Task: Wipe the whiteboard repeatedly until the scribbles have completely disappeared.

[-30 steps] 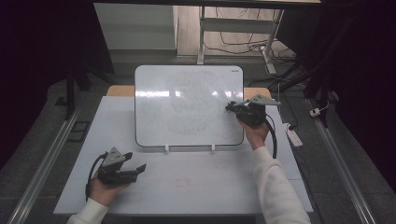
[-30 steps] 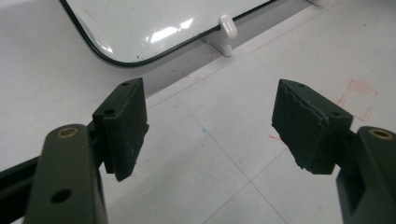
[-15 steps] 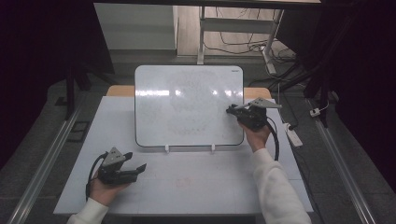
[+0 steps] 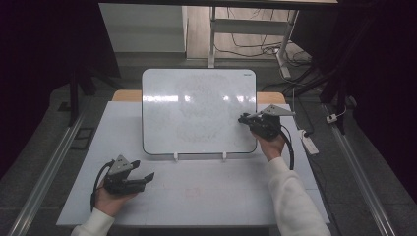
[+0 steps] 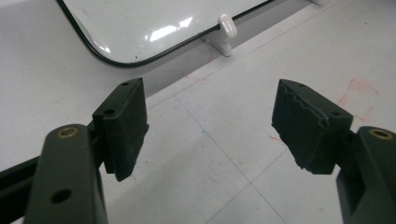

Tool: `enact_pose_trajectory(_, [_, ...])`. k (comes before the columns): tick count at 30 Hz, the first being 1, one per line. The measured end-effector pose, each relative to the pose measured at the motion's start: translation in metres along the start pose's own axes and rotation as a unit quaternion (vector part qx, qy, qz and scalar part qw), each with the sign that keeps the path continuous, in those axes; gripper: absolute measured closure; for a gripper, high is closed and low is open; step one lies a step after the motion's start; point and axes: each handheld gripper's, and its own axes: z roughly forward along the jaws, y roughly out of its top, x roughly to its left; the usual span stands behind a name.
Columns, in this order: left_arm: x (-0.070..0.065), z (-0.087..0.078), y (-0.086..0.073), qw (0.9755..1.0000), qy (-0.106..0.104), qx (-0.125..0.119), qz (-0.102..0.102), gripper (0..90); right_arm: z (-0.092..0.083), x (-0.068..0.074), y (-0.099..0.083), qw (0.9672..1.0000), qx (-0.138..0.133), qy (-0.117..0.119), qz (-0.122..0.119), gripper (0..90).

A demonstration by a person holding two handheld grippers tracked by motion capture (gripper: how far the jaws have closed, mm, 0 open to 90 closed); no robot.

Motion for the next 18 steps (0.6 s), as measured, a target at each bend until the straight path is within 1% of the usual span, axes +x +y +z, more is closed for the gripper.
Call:
enact_pose_trajectory(2, [0.0,-0.001,0.0,1.0,0.001,-0.002,0.0,27.5,-0.004,-0.009,0.004,0.9995,-0.015,-0.023,0.018,77.6])
enact_pose_trajectory(3, [0.0,-0.001,0.0,1.0,0.001,-0.002,0.0,27.5,-0.005,-0.013,0.006,0.999,-0.022,-0.025,0.029,77.6])
enact_pose_trajectory(4, [0.0,-0.001,0.0,1.0,0.001,-0.002,-0.001,27.6,-0.004,-0.014,0.006,0.9988,-0.024,-0.024,0.035,77.6])
enact_pose_trajectory(5, [0.001,0.0,0.0,1.0,0.001,-0.002,-0.001,27.5,-0.004,-0.011,0.006,0.9989,-0.023,-0.027,0.031,77.6])
enact_pose_trajectory(8, [0.001,0.001,0.0,1.0,-0.001,0.001,0.0,27.6,0.003,0.003,0.003,1.0,-0.003,-0.003,0.002,77.6])
enact_pose_trajectory(9, [0.001,0.001,0.0,1.0,-0.001,0.001,0.0,27.5,0.004,0.005,0.003,0.9999,-0.002,-0.007,-0.008,77.6])
enact_pose_trajectory(10, [0.0,0.001,0.0,1.0,0.0,0.001,0.001,27.5,0.005,0.005,0.005,0.9999,-0.001,-0.009,-0.009,77.6])
enact_pose_trajectory(11, [0.0,0.001,0.0,1.0,0.0,0.0,0.001,27.5,0.005,0.002,0.006,0.9999,-0.006,-0.012,-0.002,77.6])
enact_pose_trajectory(13, [0.0,0.0,0.0,1.0,0.001,-0.001,0.002,27.6,0.004,-0.004,0.01,0.9992,-0.023,-0.025,0.022,77.6])
enact_pose_trajectory(14, [0.0,-0.001,0.0,1.0,0.001,-0.002,0.001,27.6,0.005,-0.005,0.011,0.9989,-0.026,-0.025,0.029,77.6])
enact_pose_trajectory(15, [0.001,-0.001,0.0,1.0,0.001,-0.002,0.0,27.6,0.006,-0.004,0.011,0.9989,-0.027,-0.026,0.028,77.6])
enact_pose_trajectory(16, [0.001,0.0,0.0,1.0,0.001,-0.002,-0.001,27.5,0.007,-0.001,0.01,0.9993,-0.022,-0.02,0.023,77.6])
enact_pose_trajectory(17, [0.002,0.0,0.0,1.0,0.001,-0.002,-0.002,27.6,0.01,0.005,0.008,0.9998,-0.012,-0.007,0.015,77.6])
enact_pose_trajectory(18, [0.002,0.0,0.0,1.0,0.0,-0.001,-0.001,27.5,0.012,0.011,0.006,1.0,-0.003,0.005,0.001,77.6])
